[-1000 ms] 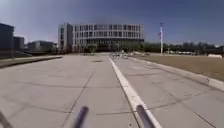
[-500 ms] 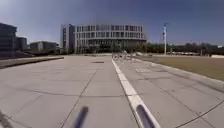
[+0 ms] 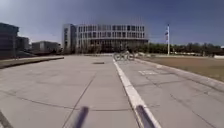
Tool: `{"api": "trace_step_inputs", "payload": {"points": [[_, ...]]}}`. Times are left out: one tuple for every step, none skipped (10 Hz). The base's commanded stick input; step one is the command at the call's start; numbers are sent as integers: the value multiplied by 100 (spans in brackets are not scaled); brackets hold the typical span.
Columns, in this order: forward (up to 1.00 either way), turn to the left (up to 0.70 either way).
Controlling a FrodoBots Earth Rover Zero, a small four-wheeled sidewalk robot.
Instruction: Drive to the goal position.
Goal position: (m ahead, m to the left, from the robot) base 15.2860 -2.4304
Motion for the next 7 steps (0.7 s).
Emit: {"api": "trace_step_inputs", "payload": {"points": [[70,0],[70,0],[70,0],[70,0],[70,0],[70,0],[70,0]]}}
